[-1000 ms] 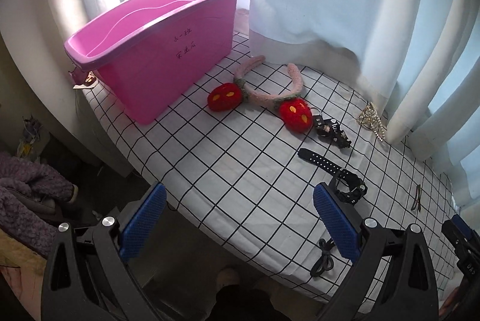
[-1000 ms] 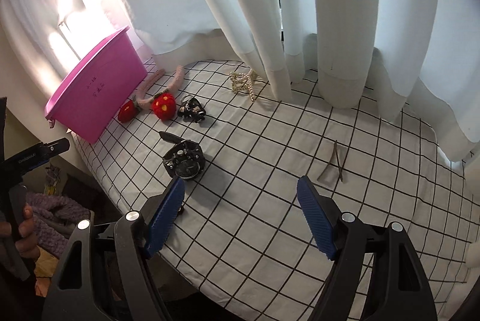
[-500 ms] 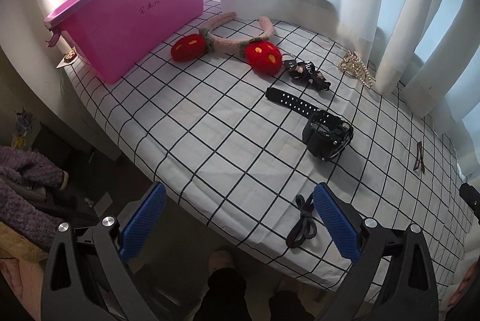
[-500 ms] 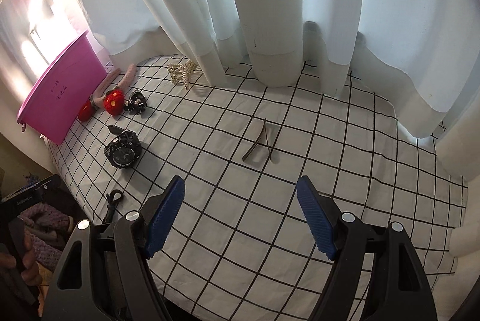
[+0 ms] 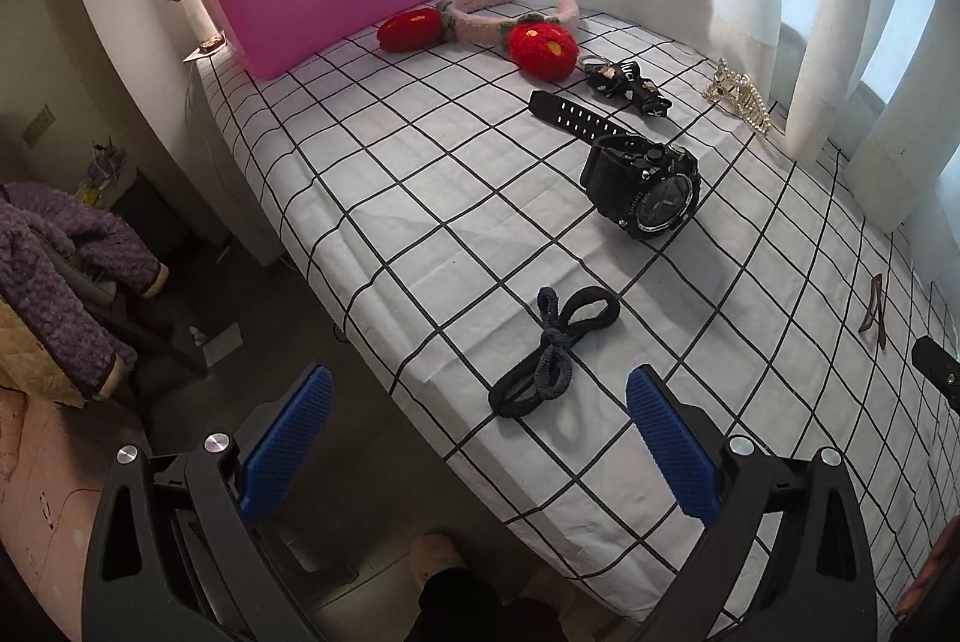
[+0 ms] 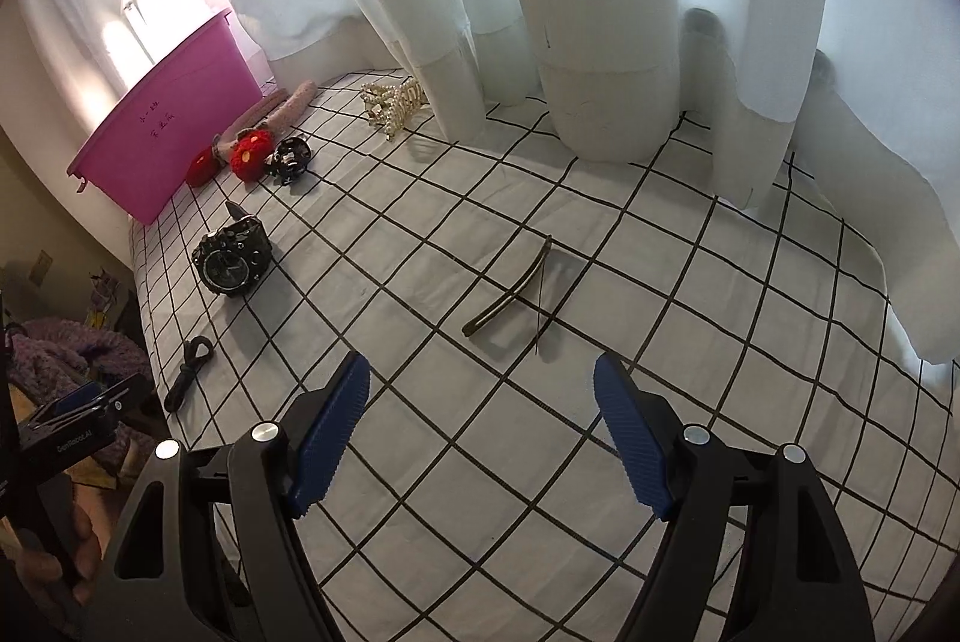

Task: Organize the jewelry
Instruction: 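Move the left tool to the dark blue hair tie while the right tool approaches the metal hair pin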

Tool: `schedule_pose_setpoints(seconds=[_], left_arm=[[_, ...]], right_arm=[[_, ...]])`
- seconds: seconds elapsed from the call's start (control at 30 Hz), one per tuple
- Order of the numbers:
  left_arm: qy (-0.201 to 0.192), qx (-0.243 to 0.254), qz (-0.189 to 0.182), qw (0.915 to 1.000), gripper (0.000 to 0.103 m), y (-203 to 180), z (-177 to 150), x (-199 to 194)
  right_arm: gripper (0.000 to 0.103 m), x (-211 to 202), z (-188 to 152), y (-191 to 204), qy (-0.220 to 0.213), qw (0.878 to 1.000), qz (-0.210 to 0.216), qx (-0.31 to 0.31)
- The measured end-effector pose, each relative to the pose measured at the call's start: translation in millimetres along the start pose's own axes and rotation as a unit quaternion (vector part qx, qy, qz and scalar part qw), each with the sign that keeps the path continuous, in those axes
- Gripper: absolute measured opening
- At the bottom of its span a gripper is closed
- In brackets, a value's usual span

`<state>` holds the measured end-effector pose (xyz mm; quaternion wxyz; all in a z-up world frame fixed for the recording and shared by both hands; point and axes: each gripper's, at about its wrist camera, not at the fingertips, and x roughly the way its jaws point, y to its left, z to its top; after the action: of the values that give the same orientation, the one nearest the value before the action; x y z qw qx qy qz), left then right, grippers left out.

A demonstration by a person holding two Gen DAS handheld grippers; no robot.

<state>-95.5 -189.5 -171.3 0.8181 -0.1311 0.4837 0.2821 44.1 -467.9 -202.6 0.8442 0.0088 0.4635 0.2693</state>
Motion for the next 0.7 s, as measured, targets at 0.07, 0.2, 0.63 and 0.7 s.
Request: schedule_pose_setpoints(seconds=[0.07, 0.2, 0.63, 0.7], left_arm=[[0.002, -0.001, 0.005, 1.0, 0.097, -6, -4, 7], [-0.019, -0.005, 0.002, 0.9998, 0.097, -14, -9, 12], [-0.028, -0.024, 0.004, 0.9993, 0.097, -18, -8, 41], [-0.029, -0.026, 0.004, 0.9992, 0.097, -19, -7, 44]], right_arm=[[0.074, 9, 0, -4, -0.002, 1.0, -0.002, 0.002], [0.074, 23, 1, -6, -0.005, 1.0, -0.009, -0.008], [0.074, 53, 8, 6, -0.009, 0.996, -0.068, -0.059], [0.074, 54, 7, 9, -0.011, 0.994, -0.081, -0.071]])
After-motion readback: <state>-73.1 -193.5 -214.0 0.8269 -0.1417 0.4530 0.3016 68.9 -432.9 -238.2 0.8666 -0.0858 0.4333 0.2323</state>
